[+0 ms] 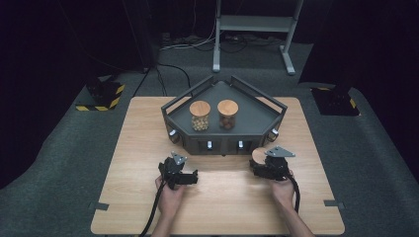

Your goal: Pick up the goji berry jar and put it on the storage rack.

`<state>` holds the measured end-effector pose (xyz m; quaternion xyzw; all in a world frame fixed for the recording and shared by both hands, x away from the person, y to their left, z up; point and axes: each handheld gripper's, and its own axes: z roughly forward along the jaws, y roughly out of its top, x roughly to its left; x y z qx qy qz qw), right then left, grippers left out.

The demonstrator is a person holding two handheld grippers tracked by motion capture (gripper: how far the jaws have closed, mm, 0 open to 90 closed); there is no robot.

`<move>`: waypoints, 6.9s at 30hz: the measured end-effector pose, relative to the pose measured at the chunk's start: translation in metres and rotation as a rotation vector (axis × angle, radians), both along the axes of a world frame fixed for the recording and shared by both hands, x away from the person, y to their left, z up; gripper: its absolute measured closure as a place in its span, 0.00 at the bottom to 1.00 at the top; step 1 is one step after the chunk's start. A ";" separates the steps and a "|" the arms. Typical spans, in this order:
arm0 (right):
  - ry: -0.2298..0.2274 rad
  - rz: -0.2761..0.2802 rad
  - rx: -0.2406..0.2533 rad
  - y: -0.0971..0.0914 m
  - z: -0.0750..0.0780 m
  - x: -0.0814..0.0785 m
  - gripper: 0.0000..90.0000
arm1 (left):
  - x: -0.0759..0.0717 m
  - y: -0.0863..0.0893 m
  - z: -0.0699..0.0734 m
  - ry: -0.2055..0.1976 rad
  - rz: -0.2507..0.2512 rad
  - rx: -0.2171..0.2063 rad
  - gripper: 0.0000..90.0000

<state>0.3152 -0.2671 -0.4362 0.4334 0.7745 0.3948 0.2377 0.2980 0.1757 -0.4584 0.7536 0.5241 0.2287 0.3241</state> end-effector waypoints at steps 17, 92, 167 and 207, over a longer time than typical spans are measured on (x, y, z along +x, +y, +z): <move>0.000 0.012 0.013 -0.007 0.009 -0.002 0.28 | 0.000 0.000 0.000 0.000 0.000 0.000 0.02; -0.020 0.158 0.001 -0.031 0.130 -0.003 0.29 | 0.000 0.000 0.000 0.000 0.000 0.000 0.02; 0.008 0.002 -0.005 0.030 0.173 0.080 0.29 | 0.000 0.000 0.000 -0.001 0.001 -0.001 0.02; 0.044 -0.088 -0.027 0.057 0.136 0.102 0.28 | -0.001 -0.001 0.000 -0.004 0.003 0.000 0.02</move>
